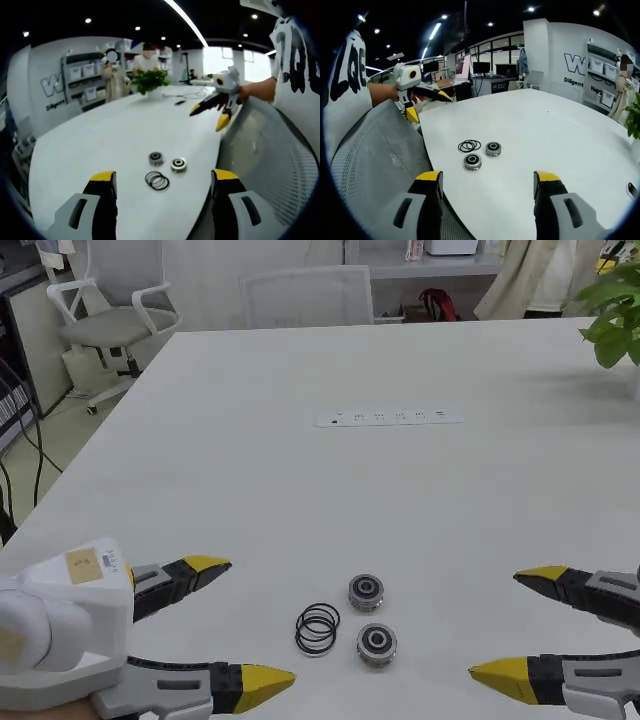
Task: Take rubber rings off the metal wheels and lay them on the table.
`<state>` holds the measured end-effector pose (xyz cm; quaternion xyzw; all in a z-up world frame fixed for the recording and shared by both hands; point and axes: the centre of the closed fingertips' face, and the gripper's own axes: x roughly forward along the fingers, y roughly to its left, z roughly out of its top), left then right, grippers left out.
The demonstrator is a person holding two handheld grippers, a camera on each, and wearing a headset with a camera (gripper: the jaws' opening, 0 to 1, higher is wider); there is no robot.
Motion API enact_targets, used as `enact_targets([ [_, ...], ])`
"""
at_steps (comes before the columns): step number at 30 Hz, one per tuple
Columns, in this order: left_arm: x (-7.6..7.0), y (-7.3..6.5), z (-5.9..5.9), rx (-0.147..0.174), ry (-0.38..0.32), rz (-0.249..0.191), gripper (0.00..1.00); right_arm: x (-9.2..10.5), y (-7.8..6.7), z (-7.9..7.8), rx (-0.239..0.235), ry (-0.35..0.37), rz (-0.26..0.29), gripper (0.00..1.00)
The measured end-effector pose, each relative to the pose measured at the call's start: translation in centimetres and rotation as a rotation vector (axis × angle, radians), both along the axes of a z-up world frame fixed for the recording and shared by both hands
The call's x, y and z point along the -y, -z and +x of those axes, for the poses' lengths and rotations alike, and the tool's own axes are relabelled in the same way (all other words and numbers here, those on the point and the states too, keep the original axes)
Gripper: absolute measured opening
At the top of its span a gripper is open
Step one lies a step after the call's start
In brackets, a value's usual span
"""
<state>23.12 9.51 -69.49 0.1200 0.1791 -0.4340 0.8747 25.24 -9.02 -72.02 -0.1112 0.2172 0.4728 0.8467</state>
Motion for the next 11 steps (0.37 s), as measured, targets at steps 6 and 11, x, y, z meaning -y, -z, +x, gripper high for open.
enact_targets([
  [6,0.22,0.09,-0.07,-0.005,0.003,-0.004,0.78,-0.15,0.12,-0.17,-0.001,-0.008,-0.008,0.71],
  [11,0.29,0.24,-0.11,-0.008,0.006,-0.006,0.78,-0.18,0.09,-0.23,-0.002,-0.007,-0.006,0.71],
])
